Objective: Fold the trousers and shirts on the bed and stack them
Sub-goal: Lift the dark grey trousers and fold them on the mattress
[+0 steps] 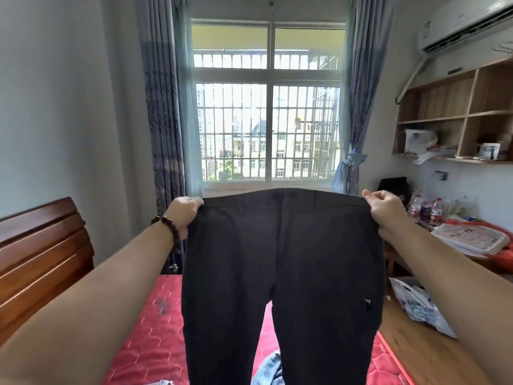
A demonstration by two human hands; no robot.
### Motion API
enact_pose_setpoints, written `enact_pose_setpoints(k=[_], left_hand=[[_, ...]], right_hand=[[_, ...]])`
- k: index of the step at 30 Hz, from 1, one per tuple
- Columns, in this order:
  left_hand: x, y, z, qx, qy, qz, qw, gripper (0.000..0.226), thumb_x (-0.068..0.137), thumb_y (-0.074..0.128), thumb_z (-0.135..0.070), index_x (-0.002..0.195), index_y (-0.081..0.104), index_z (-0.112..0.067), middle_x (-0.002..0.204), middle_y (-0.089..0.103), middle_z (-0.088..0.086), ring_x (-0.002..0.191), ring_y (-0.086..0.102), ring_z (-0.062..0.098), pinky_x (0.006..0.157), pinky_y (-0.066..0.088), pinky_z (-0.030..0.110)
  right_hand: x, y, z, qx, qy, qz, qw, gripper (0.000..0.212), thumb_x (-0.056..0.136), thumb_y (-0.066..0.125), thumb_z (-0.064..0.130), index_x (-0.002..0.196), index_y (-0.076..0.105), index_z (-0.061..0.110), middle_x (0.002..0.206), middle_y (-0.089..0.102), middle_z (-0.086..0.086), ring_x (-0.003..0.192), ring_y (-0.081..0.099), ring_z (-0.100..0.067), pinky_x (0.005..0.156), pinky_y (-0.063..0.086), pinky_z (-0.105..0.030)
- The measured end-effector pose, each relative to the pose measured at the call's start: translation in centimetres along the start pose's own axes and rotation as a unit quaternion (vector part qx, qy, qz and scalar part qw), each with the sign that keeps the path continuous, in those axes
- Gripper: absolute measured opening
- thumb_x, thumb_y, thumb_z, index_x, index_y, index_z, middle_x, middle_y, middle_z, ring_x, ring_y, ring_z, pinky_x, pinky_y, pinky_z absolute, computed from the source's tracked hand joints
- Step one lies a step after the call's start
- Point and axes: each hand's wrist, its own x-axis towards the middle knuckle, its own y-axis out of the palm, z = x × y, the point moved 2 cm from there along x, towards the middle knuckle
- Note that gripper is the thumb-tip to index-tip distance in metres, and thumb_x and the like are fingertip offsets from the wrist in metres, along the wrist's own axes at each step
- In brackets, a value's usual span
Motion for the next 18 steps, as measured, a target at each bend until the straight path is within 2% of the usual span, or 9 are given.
enact_pose_setpoints(k=[3, 5, 7, 9, 11, 13, 15, 17, 18], left_hand=[[0.1, 1.6, 1.5, -0.008, -0.049, -0.034, 0.998, 0.021, 0.090, 0.059, -0.011, 0.083, 0.066, 0.008, 0.078, 0.063, 0.017, 0.070, 0.059, 0.025, 0.066, 0.049, 0.039], [-0.2, 3.2, 1.6, -0.042, -0.040, -0.020, 0.998, 0.020, 0.092, 0.058, -0.012, 0.089, 0.062, 0.008, 0.077, 0.059, 0.015, 0.072, 0.056, 0.026, 0.068, 0.044, 0.040], [-0.7, 5.4, 1.0, -0.049, -0.012, 0.015, 0.999, 0.023, 0.097, 0.054, -0.017, 0.101, 0.055, 0.005, 0.078, 0.056, 0.015, 0.069, 0.056, 0.027, 0.065, 0.046, 0.039], [-1.6, 7.8, -0.1, -0.026, 0.018, 0.057, 0.998, 0.030, 0.099, 0.049, -0.025, 0.110, 0.051, 0.003, 0.095, 0.061, 0.020, 0.087, 0.063, 0.033, 0.079, 0.055, 0.046], [-2.6, 10.0, -1.0, 0.013, 0.055, 0.092, 0.994, 0.033, 0.100, 0.047, -0.030, 0.114, 0.050, 0.000, 0.109, 0.062, 0.022, 0.101, 0.062, 0.034, 0.091, 0.052, 0.050], [-3.7, 11.7, -1.7, 0.027, 0.085, 0.129, 0.988, 0.034, 0.100, 0.046, -0.034, 0.114, 0.049, -0.003, 0.109, 0.063, 0.020, 0.099, 0.062, 0.030, 0.092, 0.051, 0.049], [-4.9, 12.7, -2.1, 0.004, 0.092, 0.168, 0.981, 0.041, 0.097, 0.048, -0.043, 0.113, 0.048, -0.005, 0.105, 0.064, 0.015, 0.093, 0.063, 0.024, 0.090, 0.053, 0.046], [-5.5, 12.7, -2.1, 0.021, 0.113, 0.195, 0.974, 0.050, 0.090, 0.059, -0.048, 0.115, 0.045, -0.008, 0.105, 0.065, 0.012, 0.093, 0.066, 0.022, 0.088, 0.055, 0.043], [-5.5, 12.5, -2.1, 0.033, 0.125, 0.204, 0.970, 0.053, 0.085, 0.067, -0.045, 0.117, 0.044, -0.010, 0.107, 0.065, 0.012, 0.096, 0.066, 0.021, 0.088, 0.056, 0.041]], right_hand=[[-0.5, 1.8, -0.8, -0.006, 0.072, -0.067, 0.995, 0.029, 0.088, 0.067, 0.026, 0.067, 0.050, 0.017, 0.090, 0.059, -0.015, 0.080, 0.057, -0.025, 0.076, 0.051, -0.038], [-1.4, 3.4, -0.4, 0.026, 0.088, -0.057, 0.994, 0.025, 0.088, 0.068, 0.027, 0.071, 0.052, 0.017, 0.092, 0.061, -0.016, 0.084, 0.059, -0.027, 0.082, 0.052, -0.043], [-2.7, 5.3, 0.8, 0.030, 0.070, -0.009, 0.997, 0.022, 0.089, 0.066, 0.029, 0.075, 0.055, 0.017, 0.087, 0.062, -0.014, 0.078, 0.058, -0.026, 0.075, 0.053, -0.041], [-4.5, 7.4, 2.4, 0.016, 0.032, 0.055, 0.998, 0.018, 0.090, 0.066, 0.031, 0.080, 0.055, 0.020, 0.084, 0.063, -0.008, 0.075, 0.060, -0.024, 0.069, 0.054, -0.035], [-6.6, 9.4, 4.1, 0.022, -0.001, 0.126, 0.992, 0.014, 0.090, 0.066, 0.029, 0.085, 0.056, 0.021, 0.090, 0.065, -0.009, 0.087, 0.065, -0.028, 0.078, 0.058, -0.042], [-8.5, 11.1, 5.5, 0.007, -0.032, 0.183, 0.983, 0.013, 0.089, 0.066, 0.028, 0.090, 0.058, 0.018, 0.095, 0.066, -0.012, 0.092, 0.066, -0.030, 0.083, 0.057, -0.048], [-9.9, 12.0, 6.6, -0.030, -0.058, 0.218, 0.974, 0.015, 0.090, 0.065, 0.030, 0.094, 0.059, 0.017, 0.091, 0.066, -0.010, 0.084, 0.067, -0.025, 0.076, 0.059, -0.044], [-10.6, 12.1, 7.4, 0.005, -0.030, 0.256, 0.966, 0.017, 0.095, 0.059, 0.029, 0.099, 0.061, 0.013, 0.085, 0.066, -0.007, 0.074, 0.068, -0.018, 0.068, 0.061, -0.037], [-10.8, 12.0, 7.8, 0.035, -0.002, 0.280, 0.959, 0.021, 0.097, 0.055, 0.030, 0.101, 0.062, 0.011, 0.083, 0.067, -0.008, 0.070, 0.068, -0.017, 0.064, 0.060, -0.034]])
